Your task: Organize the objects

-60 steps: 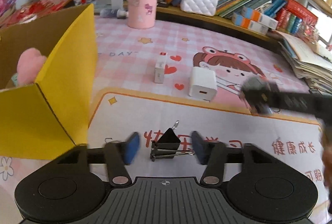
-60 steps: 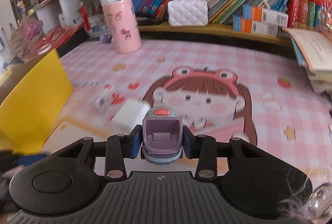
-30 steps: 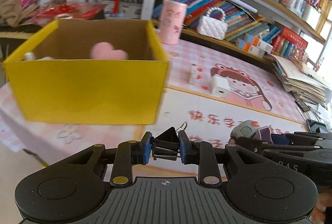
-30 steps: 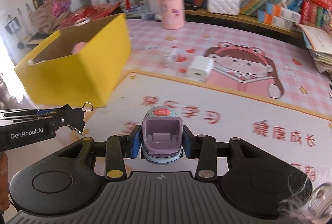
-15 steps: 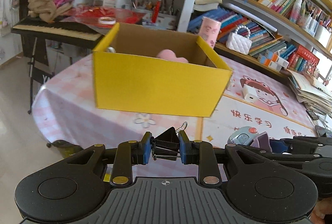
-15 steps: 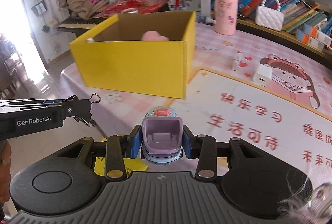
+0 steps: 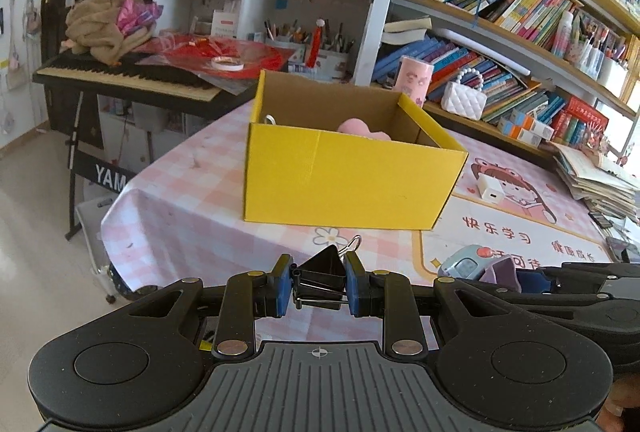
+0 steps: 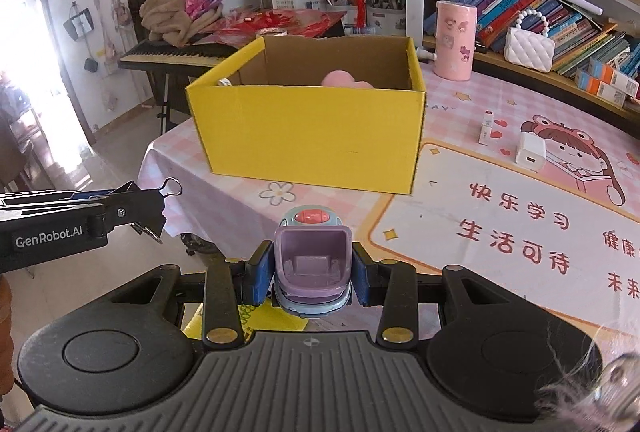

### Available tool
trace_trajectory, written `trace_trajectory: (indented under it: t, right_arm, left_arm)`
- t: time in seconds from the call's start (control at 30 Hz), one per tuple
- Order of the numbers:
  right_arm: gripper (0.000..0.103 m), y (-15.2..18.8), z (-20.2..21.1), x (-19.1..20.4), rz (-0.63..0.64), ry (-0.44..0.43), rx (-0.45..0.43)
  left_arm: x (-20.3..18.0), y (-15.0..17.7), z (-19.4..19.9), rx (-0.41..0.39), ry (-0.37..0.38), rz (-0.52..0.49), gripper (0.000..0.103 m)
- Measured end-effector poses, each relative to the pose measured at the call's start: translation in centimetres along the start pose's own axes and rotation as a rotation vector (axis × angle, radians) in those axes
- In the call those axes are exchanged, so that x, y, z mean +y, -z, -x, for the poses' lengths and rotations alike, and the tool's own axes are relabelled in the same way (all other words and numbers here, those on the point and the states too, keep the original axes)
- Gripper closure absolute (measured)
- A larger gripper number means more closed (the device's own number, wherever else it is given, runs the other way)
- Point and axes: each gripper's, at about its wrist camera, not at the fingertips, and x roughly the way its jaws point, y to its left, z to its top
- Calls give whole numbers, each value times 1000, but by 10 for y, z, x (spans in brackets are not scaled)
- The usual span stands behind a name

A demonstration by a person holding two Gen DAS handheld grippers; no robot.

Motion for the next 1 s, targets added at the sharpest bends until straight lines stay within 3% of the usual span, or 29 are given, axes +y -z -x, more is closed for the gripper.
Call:
trace_trajectory:
  t: [0.43, 0.83, 1.0]
  right_arm:
    - [66, -25, -7, 9, 17, 16, -23]
    - [66, -115, -40, -20, 47, 33, -179]
    - [66, -146, -82, -33, 94, 13, -139]
  left_arm:
    - [8, -26, -1, -66, 30, -3, 78]
    - [-6, -101, -41, -194, 10, -3, 78]
    - [-12, -124, -79, -186, -21, 10, 78]
